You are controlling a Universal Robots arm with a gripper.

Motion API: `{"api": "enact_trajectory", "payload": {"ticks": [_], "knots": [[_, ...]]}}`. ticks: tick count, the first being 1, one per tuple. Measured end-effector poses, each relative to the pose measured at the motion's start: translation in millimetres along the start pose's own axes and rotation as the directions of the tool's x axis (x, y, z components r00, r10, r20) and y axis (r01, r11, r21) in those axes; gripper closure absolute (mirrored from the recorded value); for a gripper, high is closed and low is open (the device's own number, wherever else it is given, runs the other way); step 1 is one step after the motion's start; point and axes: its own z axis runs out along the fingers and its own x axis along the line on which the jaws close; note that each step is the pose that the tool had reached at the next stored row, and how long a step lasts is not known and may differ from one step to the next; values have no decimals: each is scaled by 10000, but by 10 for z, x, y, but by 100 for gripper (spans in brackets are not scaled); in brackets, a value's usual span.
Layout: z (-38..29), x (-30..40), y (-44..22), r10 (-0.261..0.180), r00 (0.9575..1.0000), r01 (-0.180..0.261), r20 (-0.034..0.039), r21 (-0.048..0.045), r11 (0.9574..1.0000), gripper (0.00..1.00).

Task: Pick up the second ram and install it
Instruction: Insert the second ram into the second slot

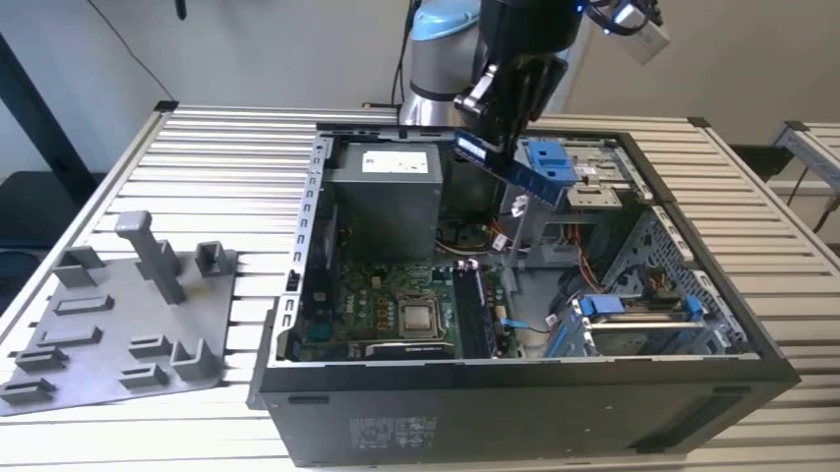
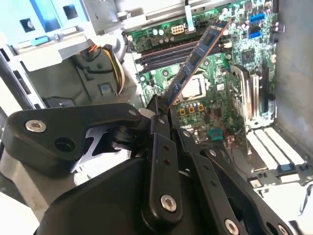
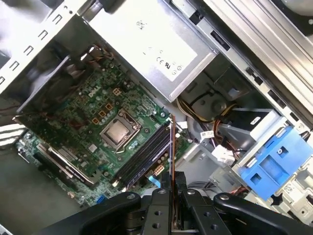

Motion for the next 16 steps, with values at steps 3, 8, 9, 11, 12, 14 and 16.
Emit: {"api": "enact_trajectory", "payload": {"ticks": [3, 8, 9, 11, 12, 14, 16], "knots": [[3, 0, 0, 507, 9987, -507, -1, 20, 9987, 86], [8, 0, 0, 1314, 9913, -1314, 3, 52, 9913, 86], [8, 0, 0, 1471, 9891, -1471, 2, 59, 9891, 86], [10, 0, 0, 1795, 9837, -1795, 4, 71, 9837, 86], [11, 0, 0, 1938, 9810, -1938, 5, 77, 9810, 86], [13, 1, 0, 2261, 9741, -2261, 7, 90, 9741, 86], [15, 1, 0, 2567, 9665, -2567, 10, 102, 9664, 86]]}}
